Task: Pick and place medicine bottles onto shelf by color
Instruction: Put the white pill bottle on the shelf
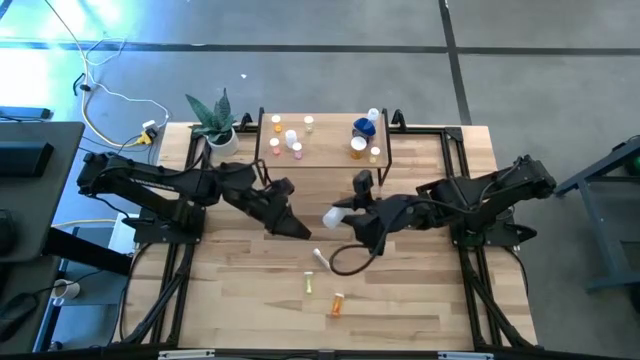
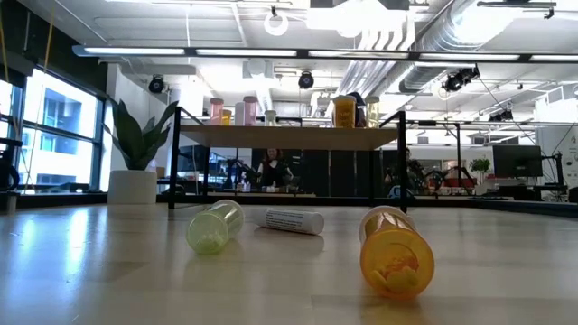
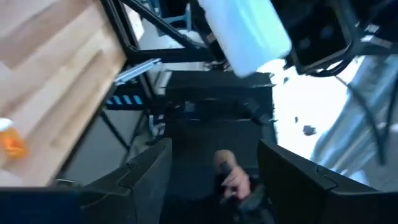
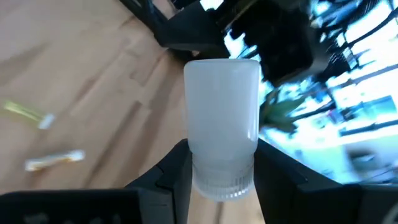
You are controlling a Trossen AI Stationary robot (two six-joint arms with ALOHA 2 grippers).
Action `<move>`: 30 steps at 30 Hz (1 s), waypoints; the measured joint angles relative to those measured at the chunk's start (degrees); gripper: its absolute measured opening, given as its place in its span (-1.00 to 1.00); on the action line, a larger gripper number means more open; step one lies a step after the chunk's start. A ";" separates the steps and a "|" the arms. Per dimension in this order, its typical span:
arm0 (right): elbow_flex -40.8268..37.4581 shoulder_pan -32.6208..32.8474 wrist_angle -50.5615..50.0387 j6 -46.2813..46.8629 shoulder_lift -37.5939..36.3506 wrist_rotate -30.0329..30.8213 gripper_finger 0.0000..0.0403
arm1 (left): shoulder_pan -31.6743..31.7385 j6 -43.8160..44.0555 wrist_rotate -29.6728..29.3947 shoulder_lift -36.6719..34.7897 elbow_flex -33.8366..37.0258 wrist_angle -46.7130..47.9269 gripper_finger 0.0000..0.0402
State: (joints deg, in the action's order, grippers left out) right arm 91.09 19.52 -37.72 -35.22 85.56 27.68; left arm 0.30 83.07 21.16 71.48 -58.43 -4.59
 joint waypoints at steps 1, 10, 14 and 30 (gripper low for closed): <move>0.02 0.17 0.82 -2.19 0.00 0.53 -0.39 | 0.00 1.52 -0.28 0.00 0.00 -0.85 0.13; -0.05 0.80 5.19 -20.09 2.10 3.91 -0.39 | 0.45 8.28 -6.36 0.00 0.00 -6.98 0.13; -0.05 0.81 5.67 -23.87 4.19 6.72 -0.39 | 0.50 7.69 -6.61 -0.02 0.02 -6.18 0.13; -0.13 0.74 8.64 -21.36 5.14 8.16 -0.39 | 0.92 5.21 -8.24 0.98 -0.05 -1.44 0.13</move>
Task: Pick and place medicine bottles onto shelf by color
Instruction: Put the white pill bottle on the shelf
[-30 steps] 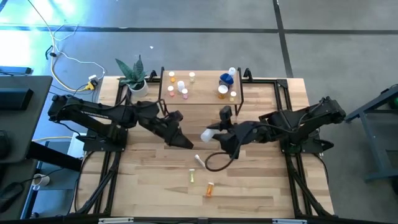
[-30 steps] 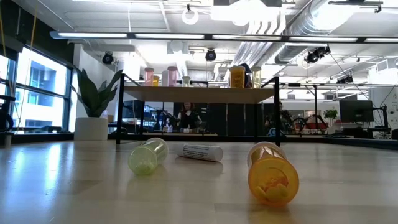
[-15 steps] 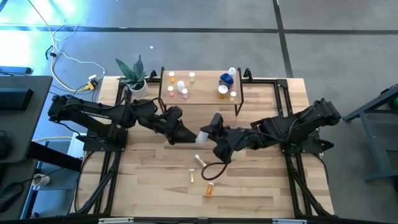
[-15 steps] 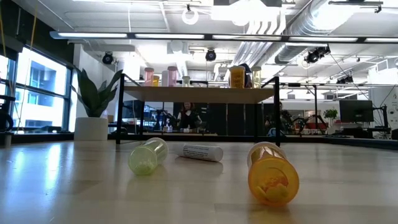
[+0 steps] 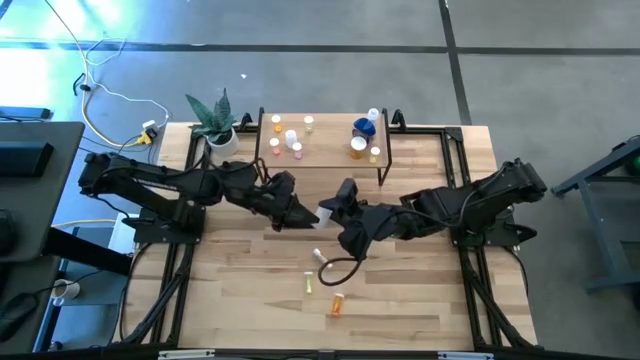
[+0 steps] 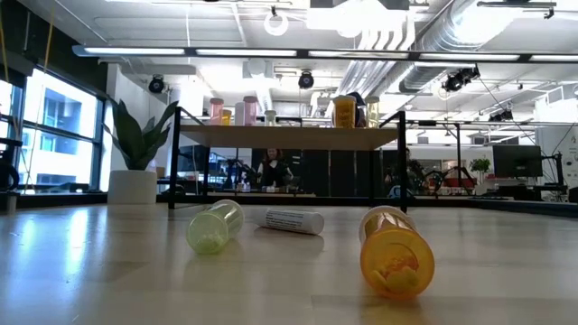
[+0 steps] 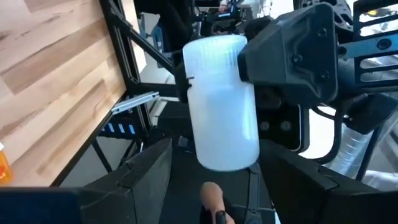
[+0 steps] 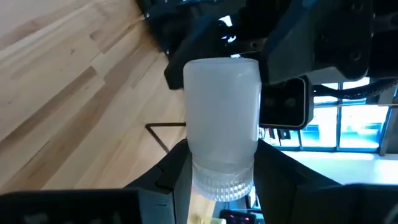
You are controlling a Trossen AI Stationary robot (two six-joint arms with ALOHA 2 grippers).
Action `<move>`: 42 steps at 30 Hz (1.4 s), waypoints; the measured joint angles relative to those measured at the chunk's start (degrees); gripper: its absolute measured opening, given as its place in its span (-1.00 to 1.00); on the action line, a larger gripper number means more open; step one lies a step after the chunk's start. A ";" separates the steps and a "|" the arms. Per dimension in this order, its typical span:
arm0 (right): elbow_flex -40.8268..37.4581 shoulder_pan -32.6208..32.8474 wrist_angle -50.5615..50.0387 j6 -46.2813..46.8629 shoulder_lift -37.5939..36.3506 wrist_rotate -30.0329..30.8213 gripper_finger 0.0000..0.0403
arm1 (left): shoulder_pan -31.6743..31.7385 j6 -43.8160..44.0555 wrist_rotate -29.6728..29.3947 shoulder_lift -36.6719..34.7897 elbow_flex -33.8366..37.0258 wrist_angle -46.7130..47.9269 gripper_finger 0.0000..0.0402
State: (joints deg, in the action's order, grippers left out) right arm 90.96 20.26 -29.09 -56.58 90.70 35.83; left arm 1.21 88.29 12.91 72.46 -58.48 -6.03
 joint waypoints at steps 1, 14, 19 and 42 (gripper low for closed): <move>0.00 -0.01 0.45 -0.07 -0.01 0.01 -0.39 | 0.02 -0.01 -0.46 0.10 -0.02 -0.24 0.13; 0.04 -0.44 1.25 0.11 1.21 1.27 -0.39 | 0.70 -0.60 -0.79 2.34 0.05 -4.61 0.06; 0.04 -0.36 1.23 1.24 1.22 1.25 -0.39 | 0.70 -1.42 -0.24 2.50 0.05 -4.51 -0.14; 0.04 -0.23 0.99 22.27 1.03 9.59 -0.01 | 2.39 -11.66 0.68 2.41 0.01 -4.45 -0.27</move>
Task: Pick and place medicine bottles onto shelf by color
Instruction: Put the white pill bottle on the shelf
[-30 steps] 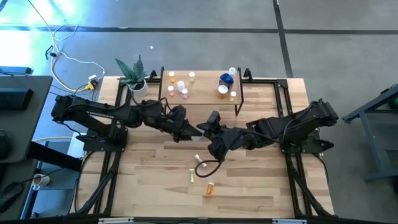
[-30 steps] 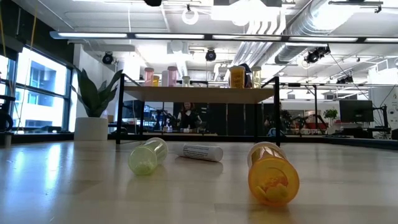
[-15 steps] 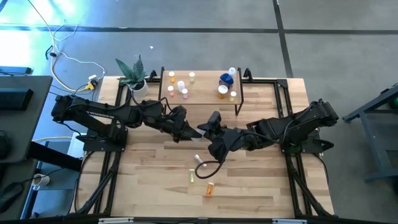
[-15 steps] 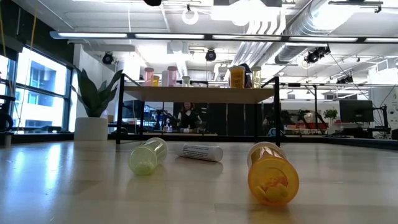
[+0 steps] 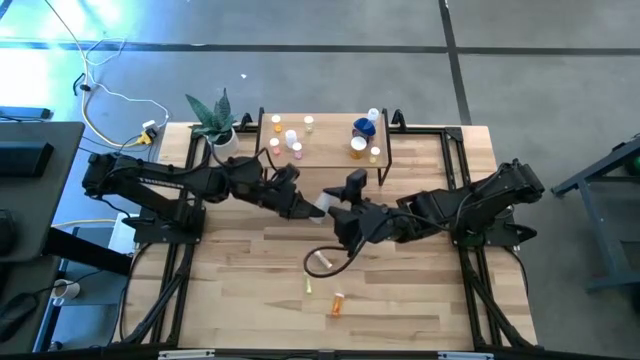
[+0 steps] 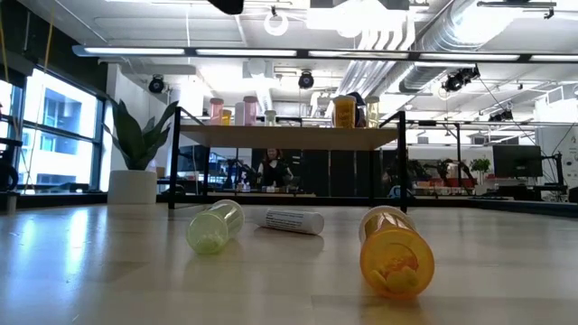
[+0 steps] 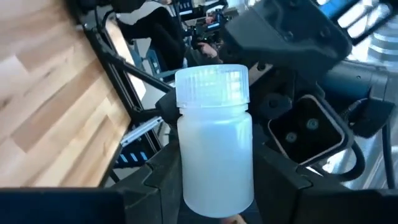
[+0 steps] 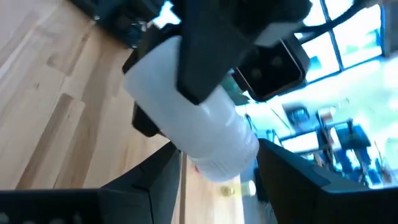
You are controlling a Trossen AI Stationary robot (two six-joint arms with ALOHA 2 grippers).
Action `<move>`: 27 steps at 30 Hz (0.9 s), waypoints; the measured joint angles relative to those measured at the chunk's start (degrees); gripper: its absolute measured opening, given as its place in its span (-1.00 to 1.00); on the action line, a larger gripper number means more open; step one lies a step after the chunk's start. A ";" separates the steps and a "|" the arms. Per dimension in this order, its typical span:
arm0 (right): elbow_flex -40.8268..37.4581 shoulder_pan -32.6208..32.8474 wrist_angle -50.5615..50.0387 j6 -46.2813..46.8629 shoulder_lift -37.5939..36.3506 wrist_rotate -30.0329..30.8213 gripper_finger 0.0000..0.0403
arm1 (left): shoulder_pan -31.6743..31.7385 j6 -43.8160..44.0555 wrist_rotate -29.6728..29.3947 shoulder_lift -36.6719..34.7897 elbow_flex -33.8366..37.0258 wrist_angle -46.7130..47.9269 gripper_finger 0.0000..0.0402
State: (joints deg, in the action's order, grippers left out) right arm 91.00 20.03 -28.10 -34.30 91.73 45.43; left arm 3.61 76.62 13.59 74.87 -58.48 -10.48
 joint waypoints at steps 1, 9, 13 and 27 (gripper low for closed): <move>0.00 0.03 0.00 1.40 -0.03 1.17 -0.01 | 0.48 -1.00 0.70 0.00 0.00 -0.04 -0.27; 0.00 -0.55 -0.02 10.33 -0.12 10.08 0.01 | 4.90 -7.31 4.87 -0.07 -0.07 0.04 -0.29; 0.00 -1.53 -0.09 17.63 -0.13 13.78 0.01 | 7.53 -12.31 6.29 -0.07 -0.07 -0.04 -0.28; 0.00 -7.58 -0.33 41.19 -0.22 15.15 0.00 | 14.75 -35.15 7.73 0.00 -0.03 0.41 -0.28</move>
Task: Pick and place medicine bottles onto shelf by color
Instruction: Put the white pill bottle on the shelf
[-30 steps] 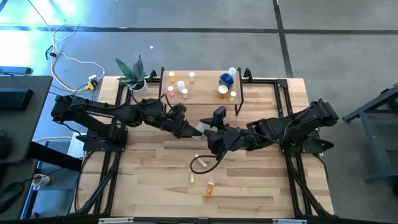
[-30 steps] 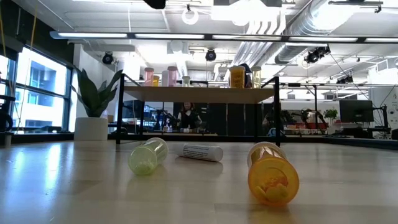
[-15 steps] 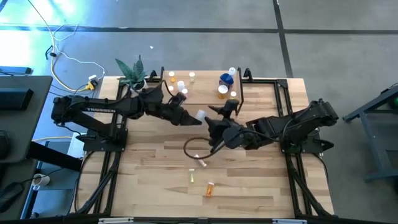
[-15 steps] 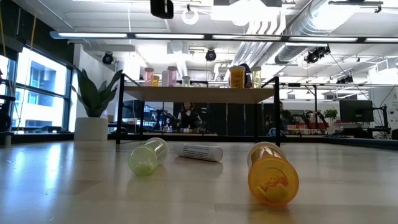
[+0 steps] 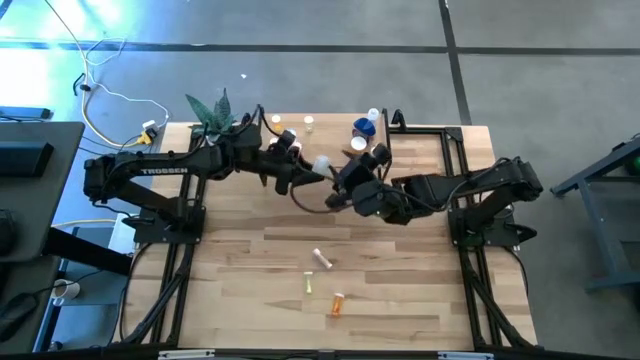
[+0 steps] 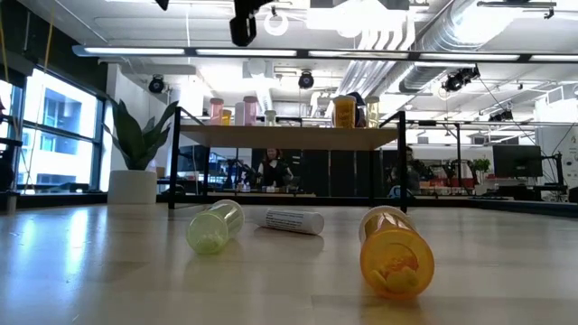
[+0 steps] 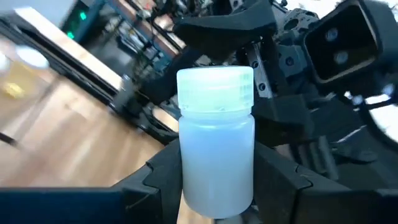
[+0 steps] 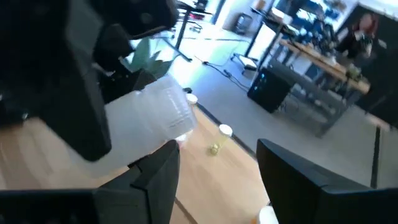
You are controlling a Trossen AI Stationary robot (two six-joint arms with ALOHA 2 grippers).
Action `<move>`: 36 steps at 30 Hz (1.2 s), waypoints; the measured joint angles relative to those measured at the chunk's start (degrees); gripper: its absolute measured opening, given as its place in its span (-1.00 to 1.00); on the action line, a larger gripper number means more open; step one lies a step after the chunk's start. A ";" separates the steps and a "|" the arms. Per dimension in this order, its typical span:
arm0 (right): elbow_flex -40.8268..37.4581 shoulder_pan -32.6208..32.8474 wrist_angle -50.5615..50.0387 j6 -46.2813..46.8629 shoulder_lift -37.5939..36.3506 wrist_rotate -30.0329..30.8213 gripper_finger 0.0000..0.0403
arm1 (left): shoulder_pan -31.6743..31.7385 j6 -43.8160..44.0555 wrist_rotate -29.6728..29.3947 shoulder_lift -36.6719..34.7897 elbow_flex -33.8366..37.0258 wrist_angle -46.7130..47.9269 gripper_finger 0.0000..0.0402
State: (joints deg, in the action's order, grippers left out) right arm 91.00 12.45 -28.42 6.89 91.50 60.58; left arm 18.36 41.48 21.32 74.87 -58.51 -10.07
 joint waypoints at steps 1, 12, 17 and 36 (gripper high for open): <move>0.00 -0.61 0.02 1.30 0.00 0.81 0.00 | 0.40 -1.51 0.13 0.00 0.04 0.37 -0.28; 0.13 -8.84 0.43 11.14 -0.26 -4.18 0.00 | 2.80 -16.73 -1.87 0.09 0.18 0.17 -0.27; 0.11 -12.50 1.54 13.62 -1.82 -11.99 0.00 | 2.92 -23.01 -5.99 0.09 0.18 0.12 -0.27; 0.09 -28.01 11.97 -4.68 -8.00 -56.08 0.00 | 3.12 -47.31 -23.95 0.04 0.10 -0.04 -0.27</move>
State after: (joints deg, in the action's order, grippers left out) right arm 91.09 -15.57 -16.45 2.21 83.50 4.50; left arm 21.47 -5.83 -2.63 74.91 -58.41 -10.11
